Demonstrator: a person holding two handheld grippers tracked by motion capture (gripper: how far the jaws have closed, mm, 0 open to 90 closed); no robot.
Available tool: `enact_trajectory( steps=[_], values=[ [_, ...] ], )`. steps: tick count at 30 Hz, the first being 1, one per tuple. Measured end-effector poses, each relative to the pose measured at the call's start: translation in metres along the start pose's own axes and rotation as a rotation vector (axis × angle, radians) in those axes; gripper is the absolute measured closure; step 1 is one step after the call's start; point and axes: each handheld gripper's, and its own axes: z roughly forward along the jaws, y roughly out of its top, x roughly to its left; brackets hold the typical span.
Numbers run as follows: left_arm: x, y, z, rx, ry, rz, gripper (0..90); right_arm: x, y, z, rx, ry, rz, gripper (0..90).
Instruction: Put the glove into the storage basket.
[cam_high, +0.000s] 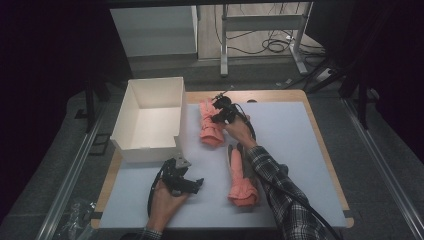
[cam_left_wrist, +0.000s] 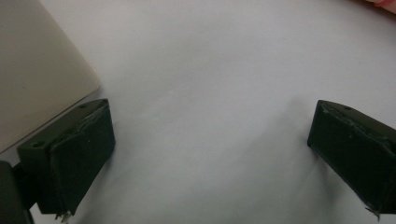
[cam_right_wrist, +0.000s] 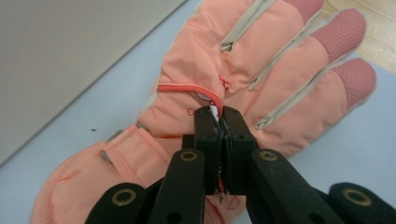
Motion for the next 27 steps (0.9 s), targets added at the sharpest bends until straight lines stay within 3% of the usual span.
enact_trajectory(
  steps=[5,10,18,27],
  values=[
    [0.000,0.000,0.000,0.001,0.000,0.000,0.7,0.000,0.000,-0.014,-0.017,0.024,0.009,86.2],
    [0.000,0.000,0.000,0.002,0.000,0.002,0.7,0.004,0.006,-0.041,-0.064,0.069,0.012,86.2],
    [0.000,0.000,0.000,0.001,0.000,0.002,0.7,0.012,0.008,-0.072,-0.086,0.124,0.003,86.0],
    [0.000,0.000,0.000,0.001,0.001,0.003,0.7,0.026,-0.013,-0.112,-0.097,0.179,-0.005,85.7]
  ],
)
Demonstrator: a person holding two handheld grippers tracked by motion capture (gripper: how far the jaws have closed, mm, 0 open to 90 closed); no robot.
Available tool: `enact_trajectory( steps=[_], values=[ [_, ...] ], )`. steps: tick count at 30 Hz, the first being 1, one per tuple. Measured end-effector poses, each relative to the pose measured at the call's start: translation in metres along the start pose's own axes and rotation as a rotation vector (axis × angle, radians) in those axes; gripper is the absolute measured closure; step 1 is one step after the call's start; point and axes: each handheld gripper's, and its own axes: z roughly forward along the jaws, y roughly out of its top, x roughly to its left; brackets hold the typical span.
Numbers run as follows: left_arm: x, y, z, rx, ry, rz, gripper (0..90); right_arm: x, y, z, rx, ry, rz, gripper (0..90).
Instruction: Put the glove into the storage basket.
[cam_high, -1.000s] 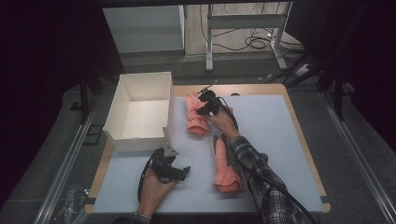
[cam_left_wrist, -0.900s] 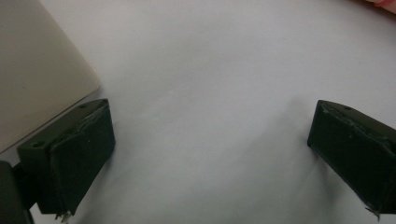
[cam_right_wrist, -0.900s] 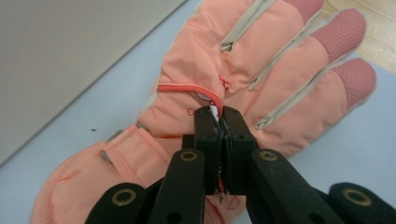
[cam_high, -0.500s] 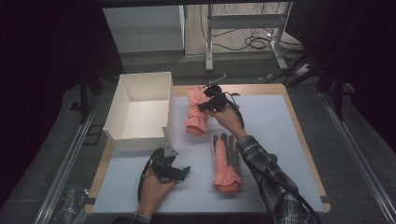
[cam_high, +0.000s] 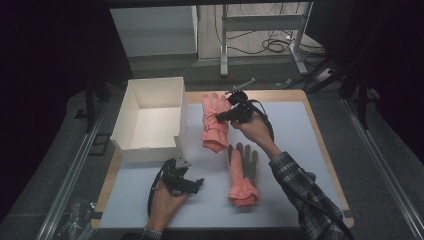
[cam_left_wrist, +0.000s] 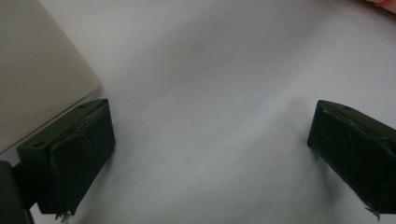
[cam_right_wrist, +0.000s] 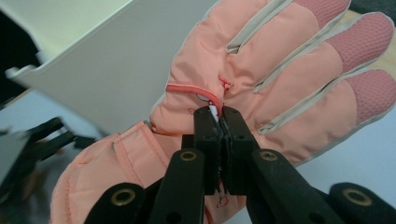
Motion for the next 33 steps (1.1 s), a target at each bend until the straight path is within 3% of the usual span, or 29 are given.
enact_trajectory(
  steps=[8,13,21,25,33],
  values=[
    [0.000,0.000,0.000,-0.002,0.002,0.002,0.7,0.017,-0.031,-0.040,-0.013,0.030,-0.001,85.4],
    [0.000,0.000,0.000,-0.001,0.001,0.002,0.7,0.030,-0.059,-0.066,-0.007,0.025,0.003,85.4],
    [0.000,0.000,0.000,0.002,-0.001,0.003,0.7,0.050,-0.096,-0.090,0.019,0.000,0.000,85.0],
    [0.000,0.000,0.000,0.001,-0.002,-0.001,0.7,0.053,-0.110,-0.089,0.031,-0.005,0.002,84.7],
    [0.000,0.000,0.000,-0.001,0.000,0.002,0.7,0.052,-0.143,-0.062,0.077,-0.088,0.008,83.2]
  ],
)
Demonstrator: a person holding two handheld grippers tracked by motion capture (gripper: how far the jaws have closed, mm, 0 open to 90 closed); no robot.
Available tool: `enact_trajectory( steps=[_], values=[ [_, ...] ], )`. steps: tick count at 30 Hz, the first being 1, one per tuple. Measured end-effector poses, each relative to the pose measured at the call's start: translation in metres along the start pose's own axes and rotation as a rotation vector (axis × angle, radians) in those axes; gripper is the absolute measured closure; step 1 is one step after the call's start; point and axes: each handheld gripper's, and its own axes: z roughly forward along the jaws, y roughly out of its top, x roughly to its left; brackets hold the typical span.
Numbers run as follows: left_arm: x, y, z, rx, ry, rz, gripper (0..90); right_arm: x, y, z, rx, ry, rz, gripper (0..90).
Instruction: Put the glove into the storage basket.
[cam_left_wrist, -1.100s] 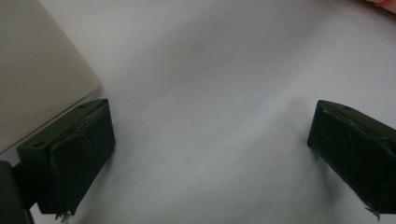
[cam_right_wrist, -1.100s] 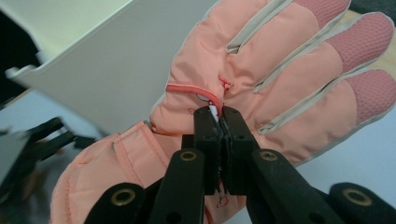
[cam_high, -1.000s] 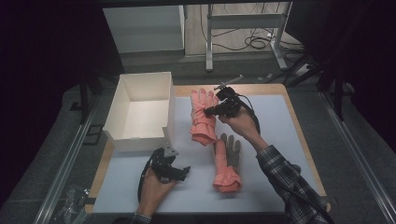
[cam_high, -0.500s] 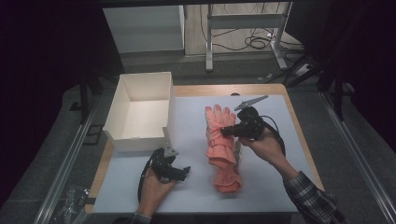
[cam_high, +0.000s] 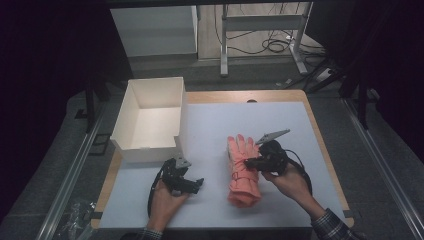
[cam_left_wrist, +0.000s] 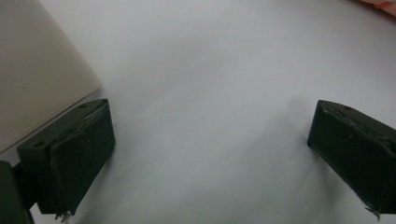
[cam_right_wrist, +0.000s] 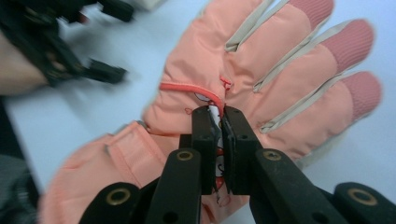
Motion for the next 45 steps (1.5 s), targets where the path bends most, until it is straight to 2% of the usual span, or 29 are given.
enact_trajectory(
  steps=[3,6,9,12,14,20,23,25,28,31,33,36,39,45],
  values=[
    [0.000,0.000,0.000,0.000,0.000,-0.002,0.7,0.002,-0.013,0.012,-0.017,-0.040,0.003,82.6],
    [0.000,0.000,0.000,-0.001,0.000,-0.002,0.7,0.003,-0.015,0.012,-0.032,-0.047,-0.003,80.5],
    [0.000,0.000,0.000,-0.001,0.000,-0.002,0.7,0.001,-0.015,0.009,-0.043,-0.038,-0.006,70.0],
    [0.000,0.000,0.000,-0.001,0.000,-0.003,0.7,-0.002,-0.012,0.000,-0.056,-0.016,-0.019,58.7],
    [0.000,0.000,0.000,-0.001,0.001,0.000,0.7,-0.002,-0.009,-0.008,-0.069,-0.016,-0.032,54.8],
    [0.000,0.000,0.000,-0.001,0.000,-0.002,0.7,-0.007,-0.008,-0.031,-0.128,-0.030,-0.057,49.8],
    [0.000,0.000,0.000,0.000,0.000,0.001,0.7,-0.014,-0.015,-0.036,-0.138,-0.044,-0.061,49.8],
    [0.000,0.000,0.000,-0.001,0.001,-0.001,0.7,-0.019,-0.022,-0.037,-0.147,-0.037,-0.056,49.2],
    [0.000,0.000,0.000,-0.001,0.000,-0.003,0.7,-0.028,-0.039,-0.035,-0.150,-0.047,-0.055,48.3],
    [0.000,0.000,0.000,0.002,0.000,0.001,0.7,-0.031,-0.049,-0.033,-0.153,-0.049,-0.055,48.3],
    [0.000,0.000,0.000,0.002,0.000,0.000,0.7,-0.033,-0.062,-0.028,-0.153,-0.046,-0.070,48.5],
    [0.000,0.000,0.000,0.002,0.000,0.001,0.7,-0.032,-0.070,-0.024,-0.146,-0.051,-0.084,48.8],
    [0.000,0.000,0.000,0.002,0.000,0.001,0.7,-0.029,-0.080,-0.018,-0.135,-0.047,-0.097,53.3],
    [0.000,0.000,0.000,0.002,0.000,0.001,0.7,-0.024,-0.098,-0.009,-0.119,-0.011,-0.083,66.7]
  ],
)
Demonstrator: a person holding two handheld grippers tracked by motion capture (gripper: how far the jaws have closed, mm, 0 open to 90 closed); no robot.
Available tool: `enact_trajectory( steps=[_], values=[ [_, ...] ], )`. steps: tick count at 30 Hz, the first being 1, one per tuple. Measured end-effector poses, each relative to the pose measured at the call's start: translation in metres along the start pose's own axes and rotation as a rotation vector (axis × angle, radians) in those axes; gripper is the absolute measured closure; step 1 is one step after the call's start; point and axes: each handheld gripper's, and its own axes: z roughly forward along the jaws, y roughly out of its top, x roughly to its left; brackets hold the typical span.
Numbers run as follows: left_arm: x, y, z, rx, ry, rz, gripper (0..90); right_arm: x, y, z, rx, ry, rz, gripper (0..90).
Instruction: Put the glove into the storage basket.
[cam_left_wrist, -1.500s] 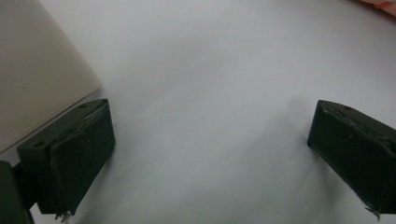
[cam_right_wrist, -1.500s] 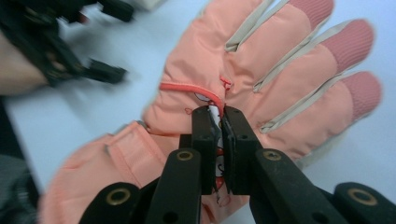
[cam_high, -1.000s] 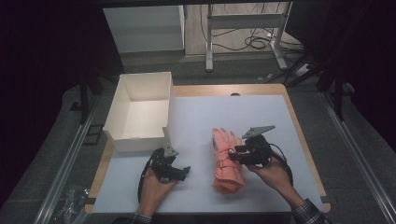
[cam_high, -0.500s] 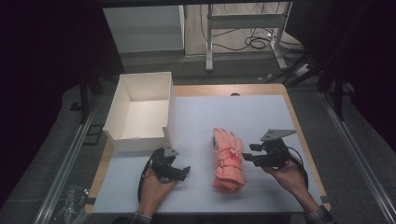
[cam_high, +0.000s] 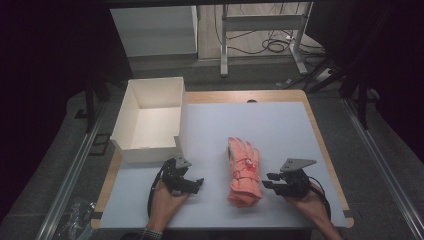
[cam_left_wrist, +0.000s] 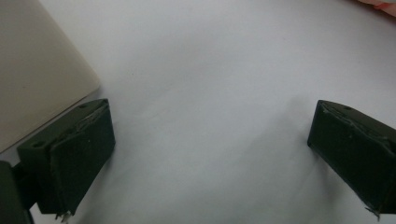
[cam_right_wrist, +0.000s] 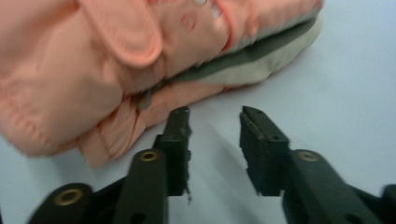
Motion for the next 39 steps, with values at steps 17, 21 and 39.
enact_trajectory(
  steps=[17,21,39],
  values=[
    [0.000,0.000,0.000,0.000,0.000,0.000,0.7,0.032,-0.010,0.016,0.030,0.088,-0.032,83.7],
    [0.000,0.000,0.000,0.000,0.000,0.001,0.7,0.036,-0.005,0.025,0.024,0.098,-0.034,82.3],
    [0.000,0.000,0.000,0.000,0.000,0.001,0.7,0.045,0.017,0.054,0.014,0.097,-0.016,81.4]
  ],
)
